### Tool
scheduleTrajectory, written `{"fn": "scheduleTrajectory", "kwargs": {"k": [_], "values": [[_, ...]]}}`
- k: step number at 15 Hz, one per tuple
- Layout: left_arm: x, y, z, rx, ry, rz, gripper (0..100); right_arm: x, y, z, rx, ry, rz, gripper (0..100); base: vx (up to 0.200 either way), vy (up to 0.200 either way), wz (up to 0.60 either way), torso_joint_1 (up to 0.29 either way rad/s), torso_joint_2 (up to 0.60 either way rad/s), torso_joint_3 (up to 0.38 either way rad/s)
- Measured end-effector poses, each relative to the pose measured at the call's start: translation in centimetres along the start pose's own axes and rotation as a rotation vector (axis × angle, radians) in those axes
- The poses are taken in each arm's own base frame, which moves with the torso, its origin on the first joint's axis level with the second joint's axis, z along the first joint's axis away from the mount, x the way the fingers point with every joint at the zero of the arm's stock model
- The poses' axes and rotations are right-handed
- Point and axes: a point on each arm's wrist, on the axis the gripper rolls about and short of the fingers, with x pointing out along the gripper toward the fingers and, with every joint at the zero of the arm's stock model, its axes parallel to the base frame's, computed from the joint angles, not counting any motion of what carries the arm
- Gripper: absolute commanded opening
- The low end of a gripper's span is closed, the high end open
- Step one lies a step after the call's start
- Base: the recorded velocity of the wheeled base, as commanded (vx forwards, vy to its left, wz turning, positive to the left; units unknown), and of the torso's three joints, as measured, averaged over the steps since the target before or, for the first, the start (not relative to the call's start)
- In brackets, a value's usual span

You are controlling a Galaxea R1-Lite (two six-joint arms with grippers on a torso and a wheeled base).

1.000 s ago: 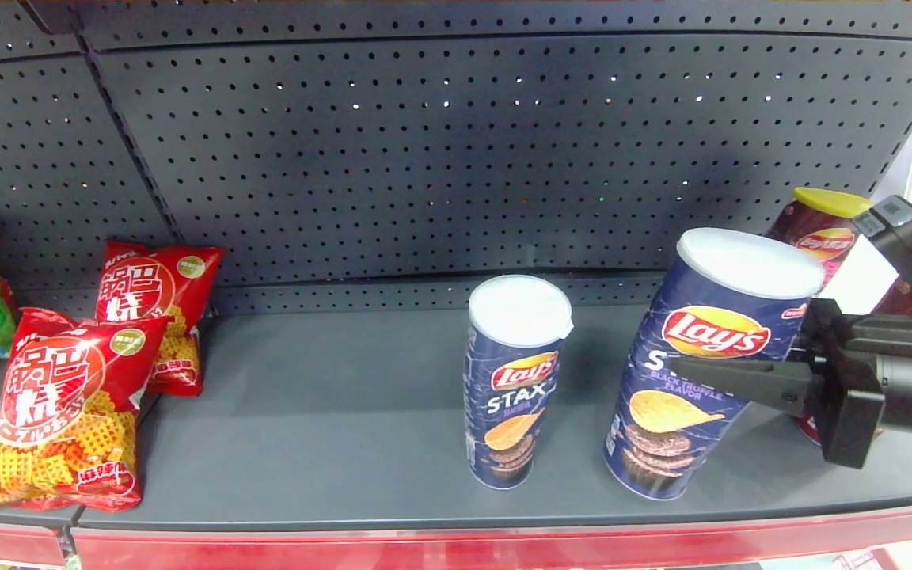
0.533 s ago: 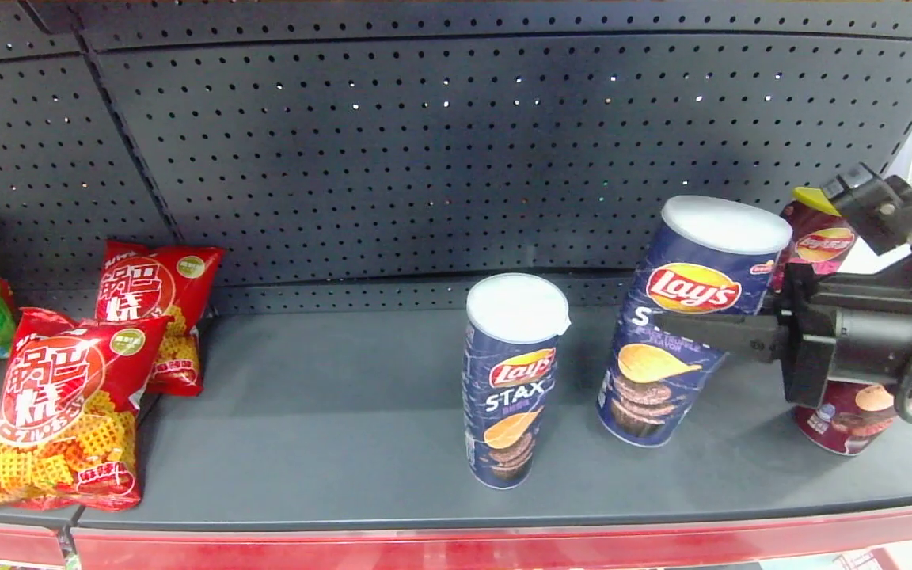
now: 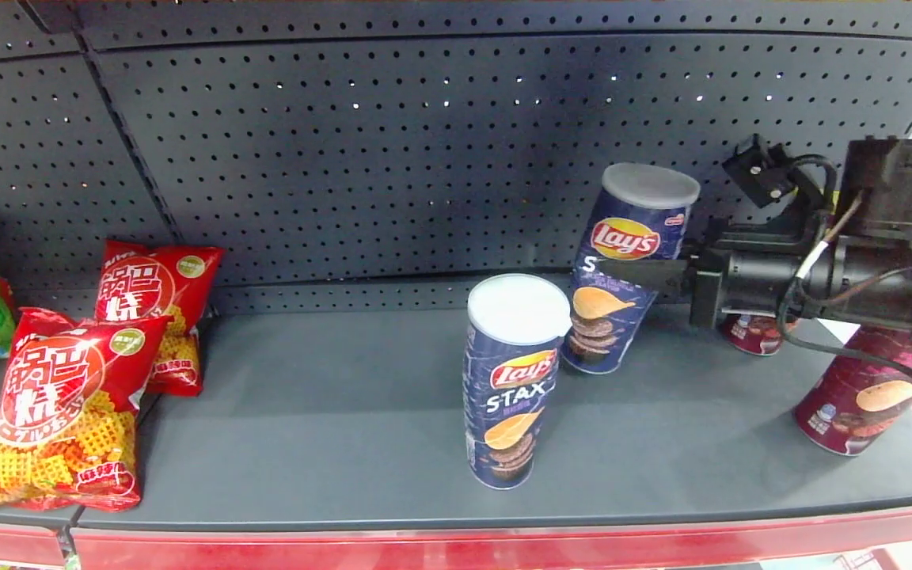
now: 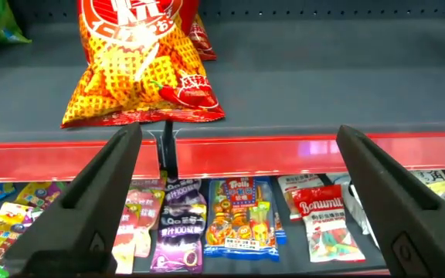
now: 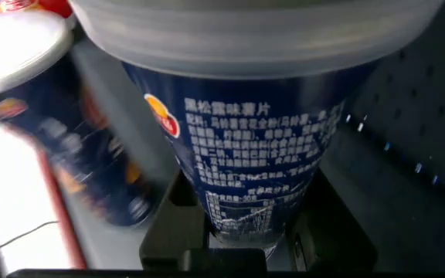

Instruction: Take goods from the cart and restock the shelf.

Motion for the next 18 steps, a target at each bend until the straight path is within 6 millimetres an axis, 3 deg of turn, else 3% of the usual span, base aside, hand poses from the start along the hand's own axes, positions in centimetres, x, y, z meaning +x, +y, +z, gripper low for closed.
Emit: {"fn": "scheduleTrajectory", "kwargs": {"k": [3,8,11,18], "values": [[0.0,0.0,0.0,0.0,0.0,0.0,100,3.7,-2.0,0.6,-0.062,-0.044,0.13,0,0.0,0.0,0.0,0.0,0.0,0.0],[0.0,0.0,0.0,0.0,0.0,0.0,100,8.9,-2.1,-1.0,-0.056,-0.043,0.305,0,0.0,0.0,0.0,0.0,0.0,0.0],[0.0,0.0,0.0,0.0,0.0,0.0,100,9.8,-1.9,-2.0,-0.019,-0.003,0.378,0,0.0,0.0,0.0,0.0,0.0,0.0],[0.0,0.0,0.0,0.0,0.0,0.0,100,10.5,-2.2,-1.4,-0.016,0.012,0.404,0,0.0,0.0,0.0,0.0,0.0,0.0]]}}
